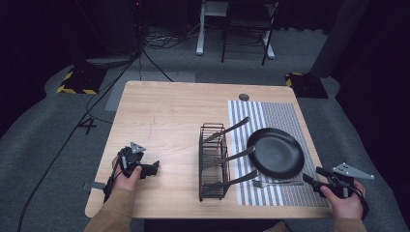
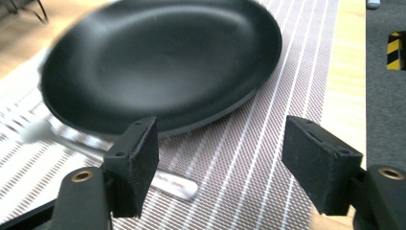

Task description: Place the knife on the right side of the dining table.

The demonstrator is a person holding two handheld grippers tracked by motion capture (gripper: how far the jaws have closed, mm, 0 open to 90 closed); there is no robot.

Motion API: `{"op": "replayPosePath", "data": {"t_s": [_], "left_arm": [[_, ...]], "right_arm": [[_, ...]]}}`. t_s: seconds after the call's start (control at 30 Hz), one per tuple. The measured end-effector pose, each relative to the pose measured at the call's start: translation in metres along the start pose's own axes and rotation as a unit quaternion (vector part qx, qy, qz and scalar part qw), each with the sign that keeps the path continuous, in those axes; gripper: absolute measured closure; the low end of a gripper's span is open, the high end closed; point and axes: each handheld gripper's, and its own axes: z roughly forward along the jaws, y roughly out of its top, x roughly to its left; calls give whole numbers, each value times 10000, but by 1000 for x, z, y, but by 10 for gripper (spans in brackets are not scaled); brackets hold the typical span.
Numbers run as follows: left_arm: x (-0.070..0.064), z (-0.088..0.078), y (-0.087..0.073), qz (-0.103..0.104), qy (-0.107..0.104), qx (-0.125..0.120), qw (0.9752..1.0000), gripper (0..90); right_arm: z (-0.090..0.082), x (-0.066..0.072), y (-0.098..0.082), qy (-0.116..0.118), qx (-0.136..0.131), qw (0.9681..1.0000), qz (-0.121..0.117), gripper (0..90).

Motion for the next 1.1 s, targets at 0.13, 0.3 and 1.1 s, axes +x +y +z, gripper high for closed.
{"op": "replayPosePath", "data": {"t_s": [0.13,0.3,1.1], "left_arm": [[0,0,0,3,-7,-8,10000,0],[2,1,1,73,-74,5,9999,0],[2,2,2,76,-68,-11,9999,0]], "right_arm": [[-4,6,13,238,-33,9997,48,325],[-15,21,44,537,-61,9983,-230,380],[6,89,154,1484,58,9793,-1375,603]]}}
